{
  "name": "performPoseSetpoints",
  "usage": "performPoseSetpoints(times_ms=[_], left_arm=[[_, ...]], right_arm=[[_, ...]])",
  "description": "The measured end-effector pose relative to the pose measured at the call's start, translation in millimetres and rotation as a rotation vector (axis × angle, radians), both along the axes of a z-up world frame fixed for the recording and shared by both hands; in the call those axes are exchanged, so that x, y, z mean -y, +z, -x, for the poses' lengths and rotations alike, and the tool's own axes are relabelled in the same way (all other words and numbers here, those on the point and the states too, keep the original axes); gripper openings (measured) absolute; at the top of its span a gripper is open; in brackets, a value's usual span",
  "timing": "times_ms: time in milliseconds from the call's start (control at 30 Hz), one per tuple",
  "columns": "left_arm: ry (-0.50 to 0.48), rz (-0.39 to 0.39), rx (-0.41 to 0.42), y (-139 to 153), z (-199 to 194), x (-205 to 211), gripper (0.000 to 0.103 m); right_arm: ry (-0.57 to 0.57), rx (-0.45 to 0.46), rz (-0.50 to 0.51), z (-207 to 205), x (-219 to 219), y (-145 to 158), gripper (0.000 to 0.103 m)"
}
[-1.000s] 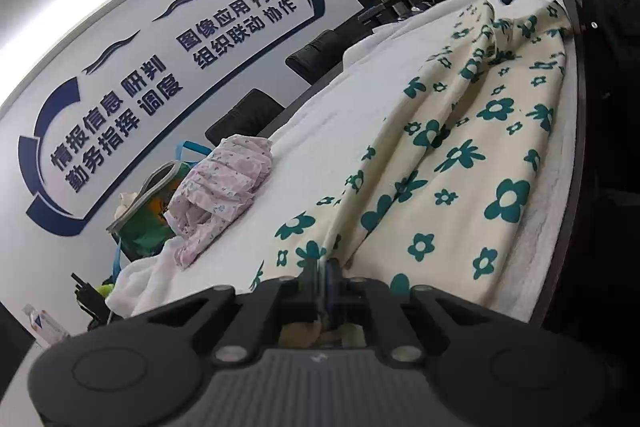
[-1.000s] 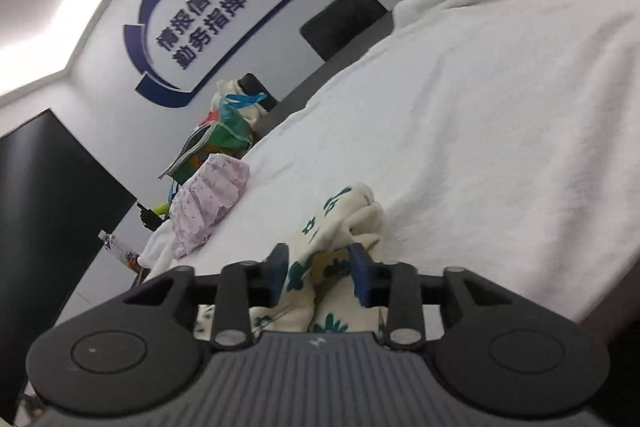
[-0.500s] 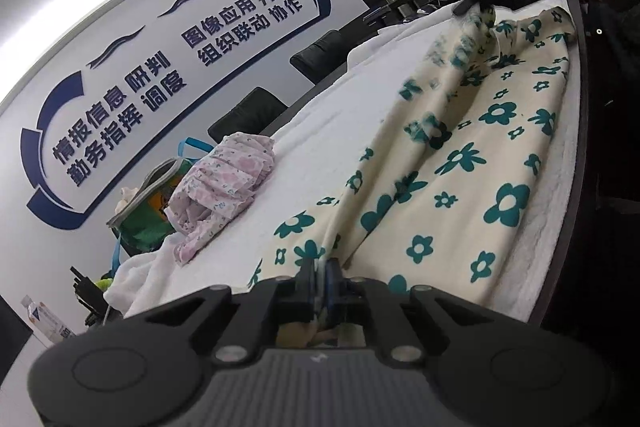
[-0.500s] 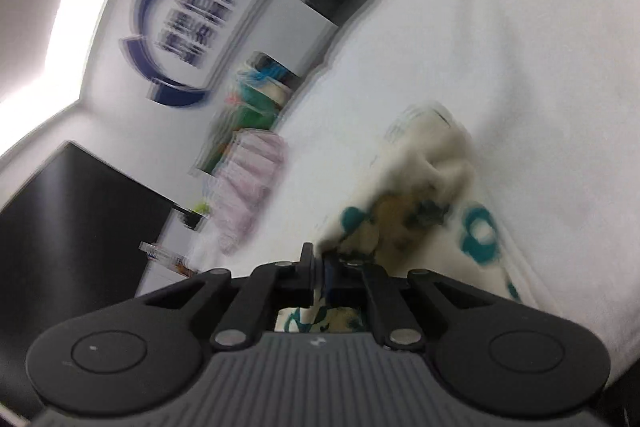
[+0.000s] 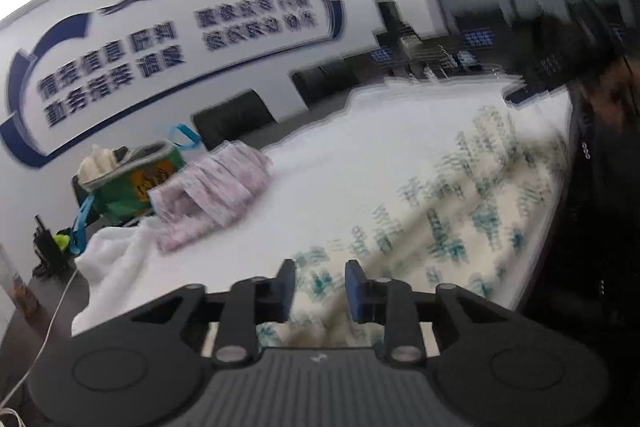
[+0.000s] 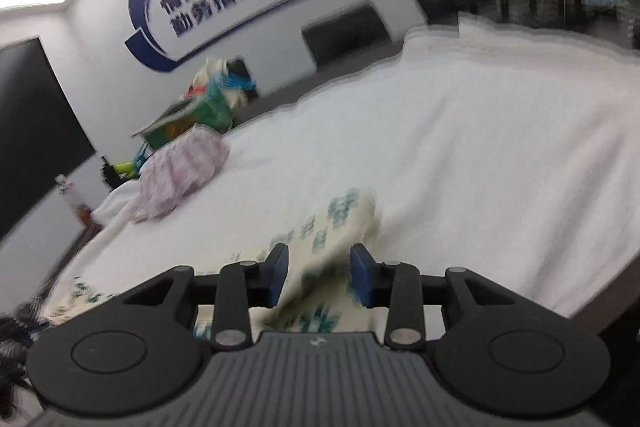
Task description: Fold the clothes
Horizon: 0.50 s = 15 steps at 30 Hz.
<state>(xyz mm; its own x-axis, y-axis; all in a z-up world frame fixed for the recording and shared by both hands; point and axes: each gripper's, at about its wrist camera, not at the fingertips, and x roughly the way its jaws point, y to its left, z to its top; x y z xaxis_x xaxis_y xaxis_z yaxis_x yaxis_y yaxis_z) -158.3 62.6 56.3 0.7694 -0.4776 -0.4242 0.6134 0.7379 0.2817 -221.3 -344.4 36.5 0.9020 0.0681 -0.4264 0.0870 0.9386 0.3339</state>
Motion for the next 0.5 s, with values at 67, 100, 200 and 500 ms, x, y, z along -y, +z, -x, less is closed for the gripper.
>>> performPoseSetpoints(times_ms=[67,100,200,500], left_arm=[[0.02,-0.005,-0.062,-2.1,-20.2,18.1,0.036],[0.01,-0.039,-0.079,-10.3,-28.7,28.4,0.037],[0.062,-0.118,-0.133,-34.1,-46.0,43.6,0.04],[0.131,-0.052,-0.126,-39.3,-35.8,19.2,0.07]], right_arm=[[0.121,0.048,0.096,-11.1,-32.0,11.2,0.016],[0.205,0.047,0.12,-22.6,-53.7,9.9,0.014],[0.361,-0.009,0.273,-53.7,-120.0,-9.8,0.013],[0.495,0.001,0.349,-74.2,-165.1,-18.4,0.016]])
